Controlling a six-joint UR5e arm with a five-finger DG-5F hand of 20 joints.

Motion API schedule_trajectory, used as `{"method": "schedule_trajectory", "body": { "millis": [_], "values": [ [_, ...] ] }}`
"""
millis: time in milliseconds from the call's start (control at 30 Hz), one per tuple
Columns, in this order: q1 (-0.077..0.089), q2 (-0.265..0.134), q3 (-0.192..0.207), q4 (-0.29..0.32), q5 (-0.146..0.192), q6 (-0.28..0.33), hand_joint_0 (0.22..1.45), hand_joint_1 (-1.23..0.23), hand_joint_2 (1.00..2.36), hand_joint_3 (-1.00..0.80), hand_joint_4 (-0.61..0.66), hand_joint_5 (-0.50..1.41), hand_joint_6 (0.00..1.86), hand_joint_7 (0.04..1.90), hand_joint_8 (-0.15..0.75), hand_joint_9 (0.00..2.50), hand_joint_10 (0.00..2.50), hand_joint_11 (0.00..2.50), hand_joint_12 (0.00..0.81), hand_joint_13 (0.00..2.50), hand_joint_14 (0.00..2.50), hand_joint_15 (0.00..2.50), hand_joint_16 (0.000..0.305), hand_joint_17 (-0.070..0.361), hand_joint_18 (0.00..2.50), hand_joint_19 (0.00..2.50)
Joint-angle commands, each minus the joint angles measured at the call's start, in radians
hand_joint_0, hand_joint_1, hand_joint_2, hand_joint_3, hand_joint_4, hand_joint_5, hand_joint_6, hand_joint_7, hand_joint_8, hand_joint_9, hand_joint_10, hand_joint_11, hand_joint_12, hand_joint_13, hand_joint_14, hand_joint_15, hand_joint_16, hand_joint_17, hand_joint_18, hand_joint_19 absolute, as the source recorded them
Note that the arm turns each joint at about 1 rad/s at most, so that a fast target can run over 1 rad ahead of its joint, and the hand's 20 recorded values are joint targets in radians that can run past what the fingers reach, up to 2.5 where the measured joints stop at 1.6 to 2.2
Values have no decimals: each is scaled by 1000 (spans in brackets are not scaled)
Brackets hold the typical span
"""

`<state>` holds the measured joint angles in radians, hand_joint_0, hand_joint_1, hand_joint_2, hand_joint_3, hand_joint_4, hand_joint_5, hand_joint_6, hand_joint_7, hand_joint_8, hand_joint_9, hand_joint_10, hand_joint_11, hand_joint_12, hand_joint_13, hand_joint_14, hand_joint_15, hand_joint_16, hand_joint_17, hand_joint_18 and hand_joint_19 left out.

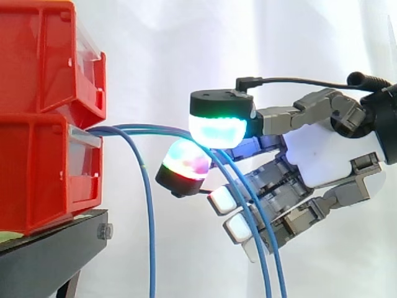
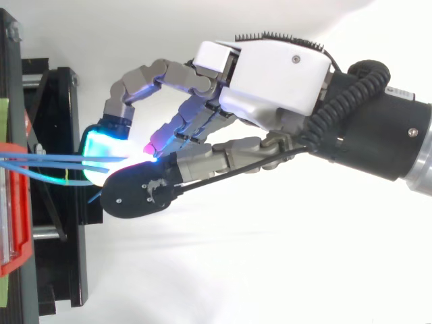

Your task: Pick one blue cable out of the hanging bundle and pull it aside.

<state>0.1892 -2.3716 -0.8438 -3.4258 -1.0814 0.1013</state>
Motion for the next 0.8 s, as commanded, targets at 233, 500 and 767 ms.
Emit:
{"method": "schedule_trajectory", "body": {
  "millis": [233,500,767],
  "values": [
    [1,0,0,-15,0,23,643,-775,1019,-112,-307,-154,967,916,212,1013,18,590,261,1016,21,543,47,105,777,458],
    [1,2,0,-21,0,34,667,-827,1000,-500,-182,-167,946,797,173,970,19,614,234,984,22,546,42,94,738,431],
    [-1,9,2,-38,1,38,533,-585,1000,-500,-105,-140,914,824,225,1028,20,597,262,1025,23,547,46,104,785,466]
  ]
}}
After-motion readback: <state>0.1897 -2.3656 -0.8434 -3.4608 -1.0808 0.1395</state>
